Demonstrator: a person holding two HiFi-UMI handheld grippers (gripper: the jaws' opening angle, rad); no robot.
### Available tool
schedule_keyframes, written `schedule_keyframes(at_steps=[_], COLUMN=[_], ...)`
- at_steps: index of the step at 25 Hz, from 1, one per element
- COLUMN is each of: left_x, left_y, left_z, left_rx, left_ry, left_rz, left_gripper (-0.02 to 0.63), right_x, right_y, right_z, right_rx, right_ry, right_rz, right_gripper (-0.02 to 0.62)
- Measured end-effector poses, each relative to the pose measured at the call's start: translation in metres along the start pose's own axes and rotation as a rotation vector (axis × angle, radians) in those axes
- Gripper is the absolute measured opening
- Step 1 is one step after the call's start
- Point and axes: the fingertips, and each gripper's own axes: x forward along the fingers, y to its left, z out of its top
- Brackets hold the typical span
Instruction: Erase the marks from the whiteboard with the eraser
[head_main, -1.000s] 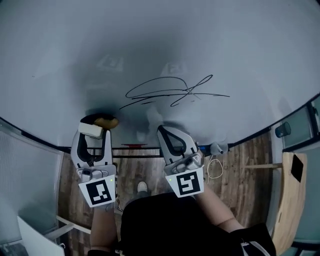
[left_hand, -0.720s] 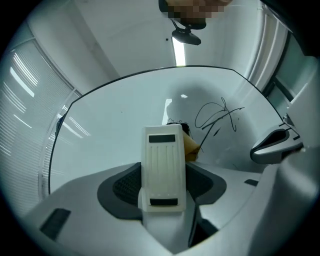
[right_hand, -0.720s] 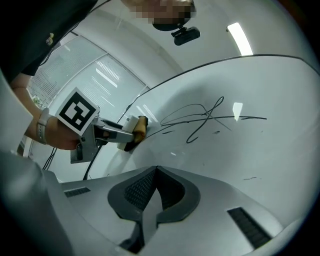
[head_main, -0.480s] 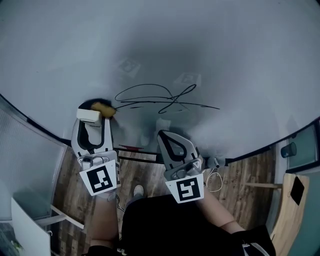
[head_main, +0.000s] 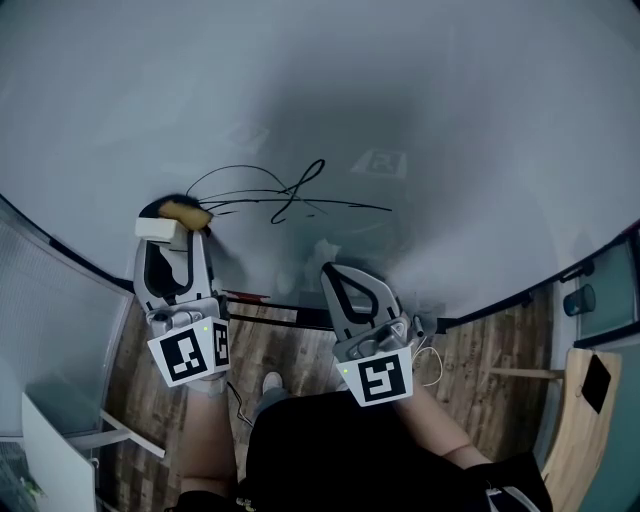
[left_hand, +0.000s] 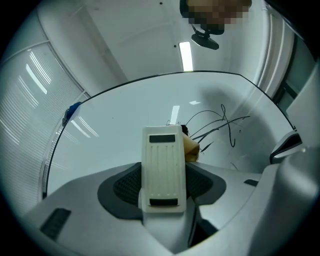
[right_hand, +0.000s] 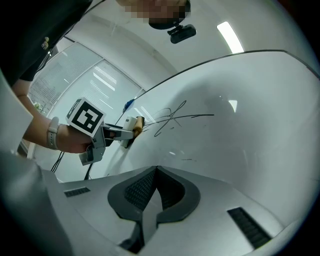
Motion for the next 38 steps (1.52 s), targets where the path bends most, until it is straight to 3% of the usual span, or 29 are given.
schedule_keyframes(at_steps=[16, 23, 28, 34, 38], left_x=[-0.003, -0.008, -0.007, -0.008, -0.006], left_y=[-0.054, -0.131, -0.182, -0.188, -0.173], left_z=[0.025, 0.043, 0.061, 0.06, 0.055], left_rx=[-0.032, -0.046, -0.081, -0.075, -0.03], left_ry=[-0.078, -0.139, -0.131, -0.123, -0.129], left_rz=[0.02, -0.03, -0.104, -0.169, -0.201], left_gripper=[0.258, 0.256, 0.256, 0.259, 0.264], right_x=[-0.058, -0.102, -0.109, -0.097, -0.077], right_y=[-0.035, -0.072, -0.08, -0.074, -0.06], right_z=[-0.028, -0.039, -0.036, -0.027, -0.022], right_rx=[0.019, 0.061, 0.047, 0.052, 0.057], right_ry=[0.041, 0.016, 0.018, 0.019, 0.026], right_rz=[-0.061, -0.148, -0.188, -0.21, -0.205], right_gripper=[0.025, 0.026, 0.026, 0.026, 0.025])
